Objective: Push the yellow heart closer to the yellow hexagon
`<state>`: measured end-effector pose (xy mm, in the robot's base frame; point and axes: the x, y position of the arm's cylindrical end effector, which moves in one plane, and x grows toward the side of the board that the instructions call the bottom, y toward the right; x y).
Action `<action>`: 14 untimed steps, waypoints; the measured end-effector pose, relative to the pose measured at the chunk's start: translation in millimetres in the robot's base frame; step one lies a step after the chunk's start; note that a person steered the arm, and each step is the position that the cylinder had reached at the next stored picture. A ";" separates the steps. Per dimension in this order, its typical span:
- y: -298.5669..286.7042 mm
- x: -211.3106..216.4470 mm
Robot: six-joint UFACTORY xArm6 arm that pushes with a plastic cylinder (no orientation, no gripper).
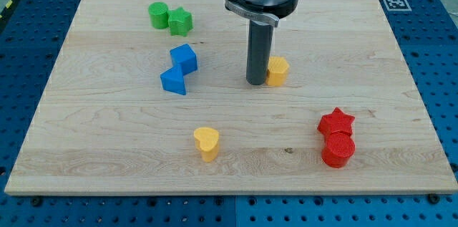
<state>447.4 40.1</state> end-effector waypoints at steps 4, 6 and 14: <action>-15.8 129.7; -128.3 155.8; -86.7 114.6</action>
<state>562.0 -46.6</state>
